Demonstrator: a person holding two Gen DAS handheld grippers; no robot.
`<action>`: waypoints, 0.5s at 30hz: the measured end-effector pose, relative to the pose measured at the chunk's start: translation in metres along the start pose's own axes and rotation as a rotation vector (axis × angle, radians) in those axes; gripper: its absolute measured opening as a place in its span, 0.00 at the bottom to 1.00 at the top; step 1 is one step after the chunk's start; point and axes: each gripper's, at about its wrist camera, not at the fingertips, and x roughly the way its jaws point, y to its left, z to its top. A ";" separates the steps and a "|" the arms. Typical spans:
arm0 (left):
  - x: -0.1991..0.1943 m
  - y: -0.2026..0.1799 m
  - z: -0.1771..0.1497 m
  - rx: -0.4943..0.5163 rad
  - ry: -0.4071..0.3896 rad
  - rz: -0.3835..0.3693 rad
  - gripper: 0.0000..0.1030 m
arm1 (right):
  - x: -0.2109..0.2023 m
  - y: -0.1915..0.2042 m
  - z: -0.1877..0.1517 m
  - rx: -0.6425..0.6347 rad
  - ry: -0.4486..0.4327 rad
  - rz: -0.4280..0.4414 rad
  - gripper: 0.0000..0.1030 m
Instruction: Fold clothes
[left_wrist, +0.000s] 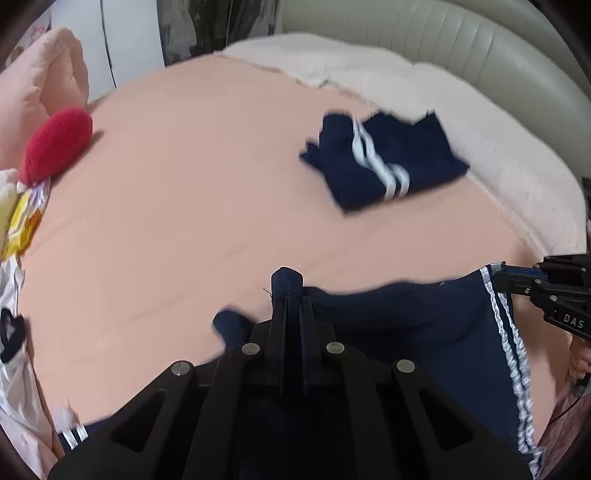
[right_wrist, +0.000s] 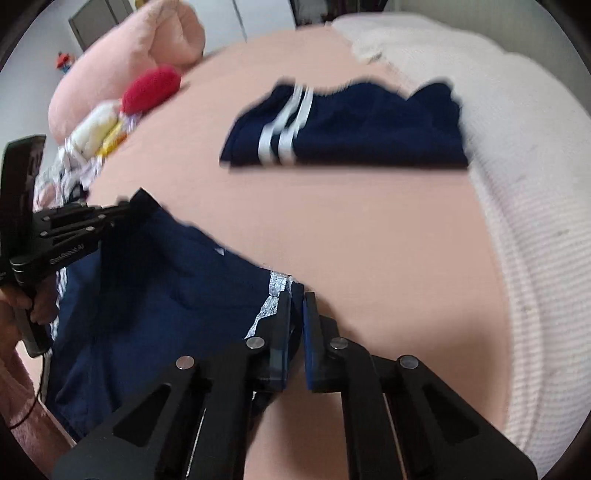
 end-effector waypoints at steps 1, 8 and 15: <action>-0.001 0.000 0.005 -0.005 -0.013 -0.008 0.06 | -0.009 -0.004 0.003 0.005 -0.035 -0.014 0.04; 0.051 0.002 0.022 -0.063 0.083 -0.027 0.18 | 0.007 -0.028 0.012 0.099 0.000 -0.046 0.06; -0.003 -0.009 0.014 -0.083 -0.020 0.014 0.35 | 0.000 -0.017 0.004 0.080 -0.015 -0.050 0.24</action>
